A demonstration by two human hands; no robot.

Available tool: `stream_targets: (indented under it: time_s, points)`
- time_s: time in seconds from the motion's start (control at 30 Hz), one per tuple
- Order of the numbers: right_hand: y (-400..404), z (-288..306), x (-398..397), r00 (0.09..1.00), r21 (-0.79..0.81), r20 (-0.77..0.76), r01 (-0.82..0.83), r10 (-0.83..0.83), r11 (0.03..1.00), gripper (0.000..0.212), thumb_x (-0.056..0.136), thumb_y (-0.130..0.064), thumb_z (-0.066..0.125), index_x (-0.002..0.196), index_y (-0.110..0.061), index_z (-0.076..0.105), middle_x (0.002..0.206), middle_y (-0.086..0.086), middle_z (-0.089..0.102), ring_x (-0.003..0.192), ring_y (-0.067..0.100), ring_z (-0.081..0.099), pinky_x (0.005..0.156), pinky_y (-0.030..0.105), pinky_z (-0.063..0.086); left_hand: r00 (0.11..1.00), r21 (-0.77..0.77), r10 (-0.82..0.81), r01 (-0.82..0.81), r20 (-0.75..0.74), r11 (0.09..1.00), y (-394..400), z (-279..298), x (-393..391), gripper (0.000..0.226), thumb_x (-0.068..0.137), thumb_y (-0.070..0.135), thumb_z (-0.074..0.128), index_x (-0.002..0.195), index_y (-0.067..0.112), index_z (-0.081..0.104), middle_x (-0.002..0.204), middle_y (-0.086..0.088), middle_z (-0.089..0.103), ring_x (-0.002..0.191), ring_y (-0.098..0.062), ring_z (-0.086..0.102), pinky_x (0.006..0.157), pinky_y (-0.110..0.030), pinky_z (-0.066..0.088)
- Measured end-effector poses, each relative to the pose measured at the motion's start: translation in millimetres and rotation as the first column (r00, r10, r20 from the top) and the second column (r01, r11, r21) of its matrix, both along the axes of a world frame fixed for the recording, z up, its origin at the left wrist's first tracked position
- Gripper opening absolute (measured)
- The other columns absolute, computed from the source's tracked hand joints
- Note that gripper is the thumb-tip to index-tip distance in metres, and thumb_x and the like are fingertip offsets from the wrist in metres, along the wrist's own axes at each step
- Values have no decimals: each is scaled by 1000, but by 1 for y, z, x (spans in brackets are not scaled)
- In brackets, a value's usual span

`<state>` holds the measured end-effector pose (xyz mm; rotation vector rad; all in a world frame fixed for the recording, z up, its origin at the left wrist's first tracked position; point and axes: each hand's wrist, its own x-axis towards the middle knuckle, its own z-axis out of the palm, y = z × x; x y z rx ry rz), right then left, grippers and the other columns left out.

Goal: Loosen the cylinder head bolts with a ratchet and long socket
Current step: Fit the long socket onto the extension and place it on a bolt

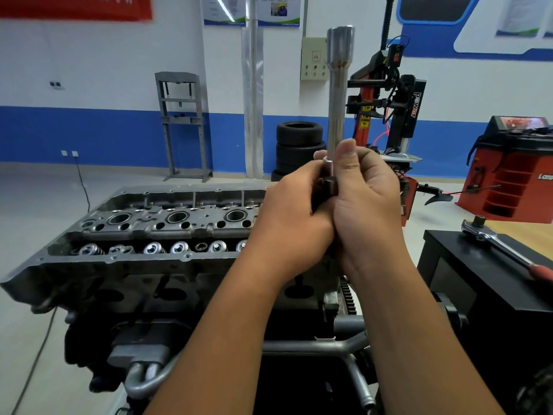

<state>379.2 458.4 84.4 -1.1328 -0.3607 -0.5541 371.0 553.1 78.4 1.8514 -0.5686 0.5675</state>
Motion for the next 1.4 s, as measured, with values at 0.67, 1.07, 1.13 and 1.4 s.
stream_targets:
  time_s: [0.67, 1.07, 1.13, 1.4]
  points:
    - [-5, 0, 1, 997, 98, 50, -70, 65, 993, 39, 69, -52, 82, 84, -19, 66, 89, 12, 70, 74, 27, 68, 68, 52, 62, 999, -90, 15, -11, 36, 996, -1, -3, 1, 28, 86, 10, 82, 105, 29, 74, 88, 11, 77, 84, -7, 74, 78, -39, 64]
    - [-5, -1, -3, 997, 46, 43, -69, 67, 997, 43, 73, -42, 82, 94, -9, 64, 90, 13, 69, 75, 25, 70, 68, 40, 62, 992, -65, 119, -115, 53, 991, -2, -4, 0, 23, 84, 19, 85, 102, 31, 77, 87, 14, 77, 81, -2, 73, 77, -38, 64]
    - [-4, -2, -3, 999, -1, 36, -39, 39, 999, 44, 77, -48, 75, 93, -8, 68, 92, 20, 70, 83, 38, 71, 79, 54, 63, 994, -31, 93, -92, 51, 995, -2, -3, 0, 23, 88, 18, 78, 108, 29, 77, 91, 13, 78, 87, -4, 74, 81, -39, 63]
    - [-5, -2, 0, 994, 47, 21, -104, 103, 994, 40, 73, -52, 80, 87, -15, 71, 88, 12, 71, 78, 27, 71, 74, 45, 62, 993, -54, 99, -95, 66, 994, -4, -2, -3, 22, 85, 14, 81, 102, 27, 79, 86, 15, 77, 82, 1, 72, 78, -32, 62]
